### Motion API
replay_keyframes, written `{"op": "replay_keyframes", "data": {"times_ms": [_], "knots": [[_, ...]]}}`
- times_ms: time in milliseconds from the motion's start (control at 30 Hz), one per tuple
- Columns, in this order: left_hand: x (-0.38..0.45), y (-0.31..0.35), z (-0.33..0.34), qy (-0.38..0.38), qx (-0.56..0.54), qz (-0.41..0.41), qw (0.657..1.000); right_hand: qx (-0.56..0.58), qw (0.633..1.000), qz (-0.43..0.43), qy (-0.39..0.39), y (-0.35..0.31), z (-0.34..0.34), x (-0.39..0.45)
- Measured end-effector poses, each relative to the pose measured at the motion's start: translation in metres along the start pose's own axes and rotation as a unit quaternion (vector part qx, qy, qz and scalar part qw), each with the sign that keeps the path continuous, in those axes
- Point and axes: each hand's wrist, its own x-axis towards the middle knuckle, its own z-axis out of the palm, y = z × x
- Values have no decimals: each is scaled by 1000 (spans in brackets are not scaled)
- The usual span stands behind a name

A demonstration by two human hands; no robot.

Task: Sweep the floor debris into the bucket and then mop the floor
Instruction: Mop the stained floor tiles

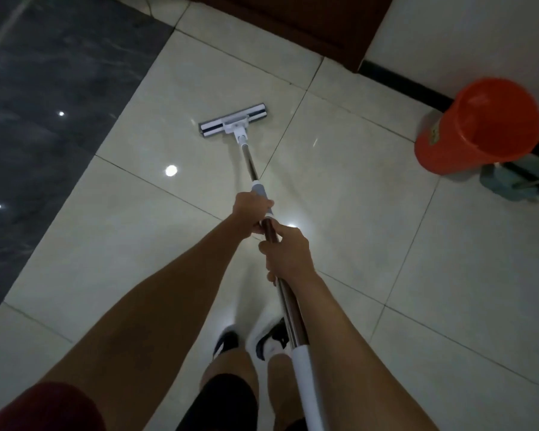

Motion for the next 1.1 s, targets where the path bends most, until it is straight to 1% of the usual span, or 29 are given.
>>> {"op": "replay_keyframes", "data": {"times_ms": [167, 367, 467, 533, 667, 733, 867, 967, 1100], "knots": [[56, 81, 7, 13, -28, 7, 1000, -32, 999, -15, -29, -69, -46, 68], [137, 197, -4, 52, -92, -12, 994, -75, 996, -45, -29, -173, -84, 172], [169, 248, -10, 64, -111, -17, 992, -71, 996, -40, -34, -218, -100, 216], [177, 279, -5, 62, -129, -30, 989, -92, 995, -35, -36, -238, -120, 235], [171, 306, 20, 47, -138, -57, 988, -135, 989, -20, -51, -249, -161, 244], [165, 316, 32, 53, -125, -56, 989, -159, 985, -23, -64, -253, -179, 245], [152, 341, 54, 50, -138, -64, 987, -199, 976, -35, -83, -266, -218, 248], [142, 353, 76, 47, -128, -72, 988, -259, 960, -50, -91, -264, -249, 251], [126, 365, 123, 50, -87, -77, 992, -330, 937, -80, -83, -251, -307, 253]]}}
